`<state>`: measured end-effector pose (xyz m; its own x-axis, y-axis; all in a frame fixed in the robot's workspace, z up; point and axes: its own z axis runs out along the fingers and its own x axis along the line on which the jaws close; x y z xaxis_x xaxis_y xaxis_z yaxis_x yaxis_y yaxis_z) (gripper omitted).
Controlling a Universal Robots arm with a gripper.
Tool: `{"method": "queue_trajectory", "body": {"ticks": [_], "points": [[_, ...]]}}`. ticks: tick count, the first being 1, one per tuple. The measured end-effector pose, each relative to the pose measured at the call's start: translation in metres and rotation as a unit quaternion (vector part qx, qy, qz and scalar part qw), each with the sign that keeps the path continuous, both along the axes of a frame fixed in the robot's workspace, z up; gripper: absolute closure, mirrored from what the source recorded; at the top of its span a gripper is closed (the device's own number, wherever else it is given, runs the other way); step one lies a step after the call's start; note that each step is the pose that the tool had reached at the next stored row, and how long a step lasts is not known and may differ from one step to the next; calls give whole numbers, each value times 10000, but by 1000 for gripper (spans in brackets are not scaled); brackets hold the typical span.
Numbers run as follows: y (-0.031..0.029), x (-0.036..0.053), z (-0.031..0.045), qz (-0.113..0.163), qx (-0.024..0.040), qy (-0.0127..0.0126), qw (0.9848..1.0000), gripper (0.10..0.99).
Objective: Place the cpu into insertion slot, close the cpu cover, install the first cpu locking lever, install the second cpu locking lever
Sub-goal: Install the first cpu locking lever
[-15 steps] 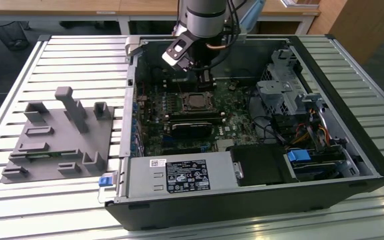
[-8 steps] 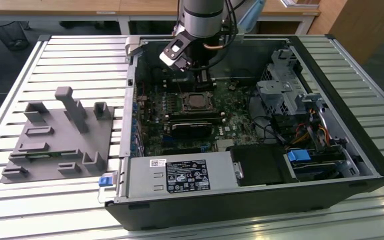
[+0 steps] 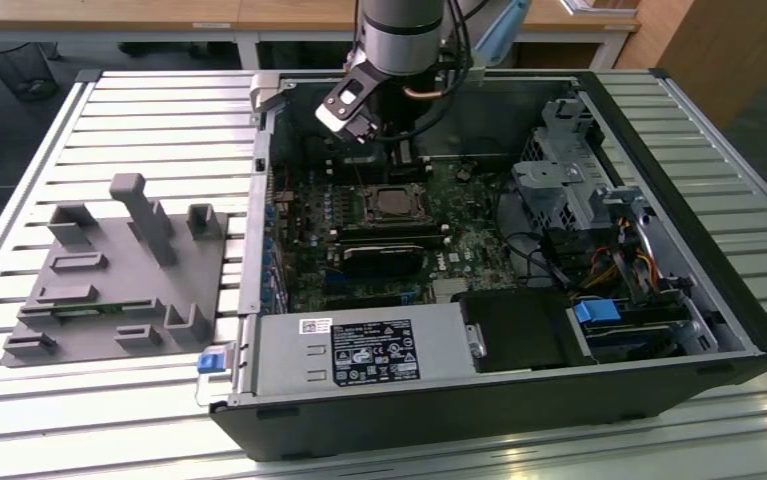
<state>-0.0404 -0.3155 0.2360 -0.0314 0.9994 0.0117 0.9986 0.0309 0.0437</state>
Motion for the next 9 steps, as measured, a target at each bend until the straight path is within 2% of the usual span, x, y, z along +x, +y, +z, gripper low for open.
{"method": "queue_trajectory", "body": {"ticks": [9], "points": [[0, -2, 29, 0, 0, 0, 10000, 980]]}}
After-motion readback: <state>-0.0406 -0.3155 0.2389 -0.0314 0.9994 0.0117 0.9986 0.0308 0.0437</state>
